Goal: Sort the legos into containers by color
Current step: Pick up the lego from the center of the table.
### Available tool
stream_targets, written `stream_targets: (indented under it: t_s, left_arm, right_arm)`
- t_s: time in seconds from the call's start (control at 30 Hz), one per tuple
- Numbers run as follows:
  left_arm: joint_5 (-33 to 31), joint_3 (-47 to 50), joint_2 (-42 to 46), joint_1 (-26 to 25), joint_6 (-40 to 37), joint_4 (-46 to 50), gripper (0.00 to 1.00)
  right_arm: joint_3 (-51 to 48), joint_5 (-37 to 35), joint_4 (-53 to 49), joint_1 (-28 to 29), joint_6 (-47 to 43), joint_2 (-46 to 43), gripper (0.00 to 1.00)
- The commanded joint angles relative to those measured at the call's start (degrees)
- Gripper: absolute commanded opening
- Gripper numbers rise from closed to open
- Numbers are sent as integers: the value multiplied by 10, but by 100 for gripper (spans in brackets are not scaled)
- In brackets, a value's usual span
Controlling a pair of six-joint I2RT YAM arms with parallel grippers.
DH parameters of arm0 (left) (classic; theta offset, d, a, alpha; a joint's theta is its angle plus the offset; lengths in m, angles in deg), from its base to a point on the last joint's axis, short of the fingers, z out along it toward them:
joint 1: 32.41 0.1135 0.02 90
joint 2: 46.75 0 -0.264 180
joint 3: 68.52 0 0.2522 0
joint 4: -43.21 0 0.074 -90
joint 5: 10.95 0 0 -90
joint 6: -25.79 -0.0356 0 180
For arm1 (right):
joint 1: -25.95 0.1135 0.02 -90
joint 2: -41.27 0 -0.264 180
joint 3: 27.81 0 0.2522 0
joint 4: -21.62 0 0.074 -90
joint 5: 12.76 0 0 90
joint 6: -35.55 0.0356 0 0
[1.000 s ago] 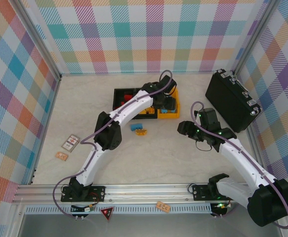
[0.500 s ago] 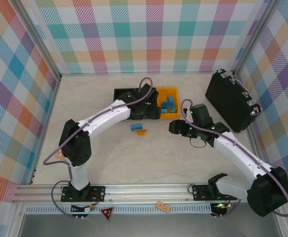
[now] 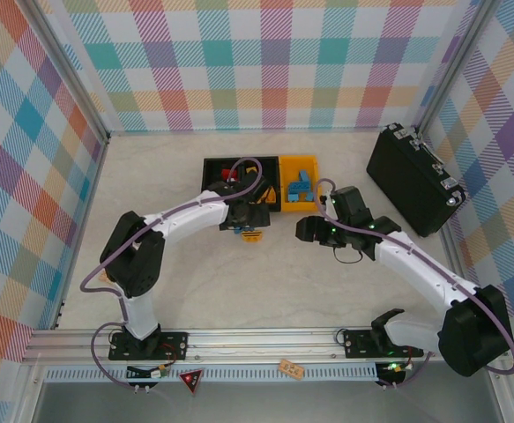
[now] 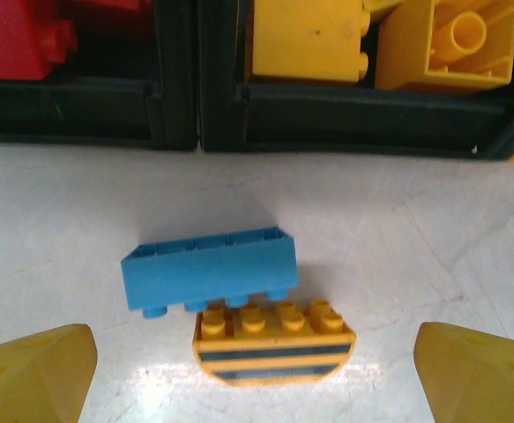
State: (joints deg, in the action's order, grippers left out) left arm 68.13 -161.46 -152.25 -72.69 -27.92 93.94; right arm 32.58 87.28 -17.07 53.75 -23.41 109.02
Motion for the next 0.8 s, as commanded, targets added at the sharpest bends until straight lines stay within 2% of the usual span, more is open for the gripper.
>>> stream_targets:
  t_s: [0.0,0.37,0.47,0.53,0.63,0.77]
  left_arm:
    - [-29,4,-25,9,18,-19,92]
    - [-40,-9,-83,23,16,-39,81]
    - [-28,-6,-91,24,14,-45,76]
    - [-21,-5,-90,24,12,-45,67]
    - [-15,-4,-79,24,8,-41,59]
    - [-3,-25,-59,24,-5,-18,54]
  right_arm:
    - [1,-6,5,2,7,-15,66]
    - [6,-10,2,2,8,-11,65]
    - [6,-16,-1,2,9,-15,65]
    - [6,-19,-3,2,9,-18,65]
    - [3,-21,-3,2,9,-18,65]
    - [3,-27,0,1,9,-18,65]
